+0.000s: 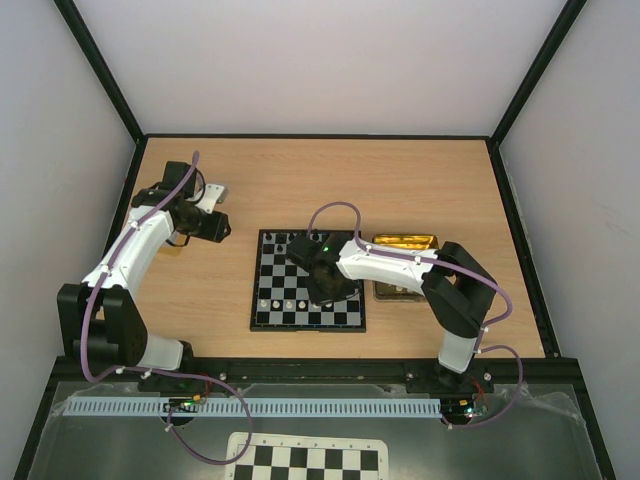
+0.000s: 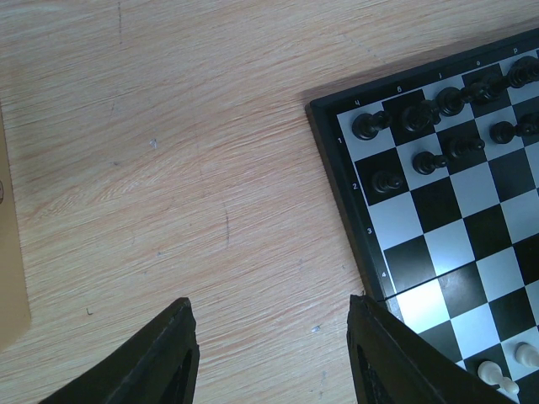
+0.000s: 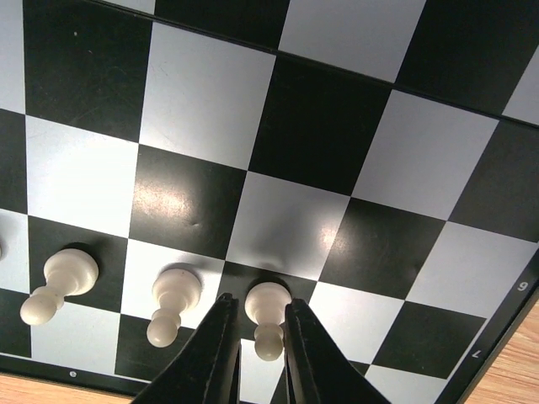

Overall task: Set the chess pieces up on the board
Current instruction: Move the chess piece to the chessboard, then pick up the chess piece from the storage box.

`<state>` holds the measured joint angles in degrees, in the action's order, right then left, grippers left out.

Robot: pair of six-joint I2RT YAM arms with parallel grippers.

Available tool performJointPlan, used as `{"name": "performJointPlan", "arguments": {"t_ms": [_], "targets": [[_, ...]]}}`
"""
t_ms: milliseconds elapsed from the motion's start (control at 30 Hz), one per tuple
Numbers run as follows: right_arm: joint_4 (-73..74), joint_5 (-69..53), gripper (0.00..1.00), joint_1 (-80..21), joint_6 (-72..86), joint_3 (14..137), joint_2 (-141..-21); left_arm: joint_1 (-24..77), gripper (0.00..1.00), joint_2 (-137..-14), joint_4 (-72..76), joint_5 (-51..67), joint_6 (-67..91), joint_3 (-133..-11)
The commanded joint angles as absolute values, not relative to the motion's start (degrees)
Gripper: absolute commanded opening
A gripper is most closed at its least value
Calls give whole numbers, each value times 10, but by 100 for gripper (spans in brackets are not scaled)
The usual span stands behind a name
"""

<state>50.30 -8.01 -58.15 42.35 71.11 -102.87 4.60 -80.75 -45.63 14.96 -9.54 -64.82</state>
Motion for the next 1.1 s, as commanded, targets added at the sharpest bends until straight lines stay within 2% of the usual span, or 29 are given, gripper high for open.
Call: {"name": "performJointPlan", "arguments": {"t_ms": [0,433,733,1067], "targets": [[524,-62,15,-584,414,726,-1033,49,50,-797,-464,149,-91,-652],[554,-38,16,-564,407,746,-1014,49,50,-798,-462,149,-89,-651],[604,21,15,-385,333,773,-956,49,50,-801,-460,147,-87,-654],[575,31,15,-220,283,743,-949,49,50,-809,-458,136,-85,-658]]}}
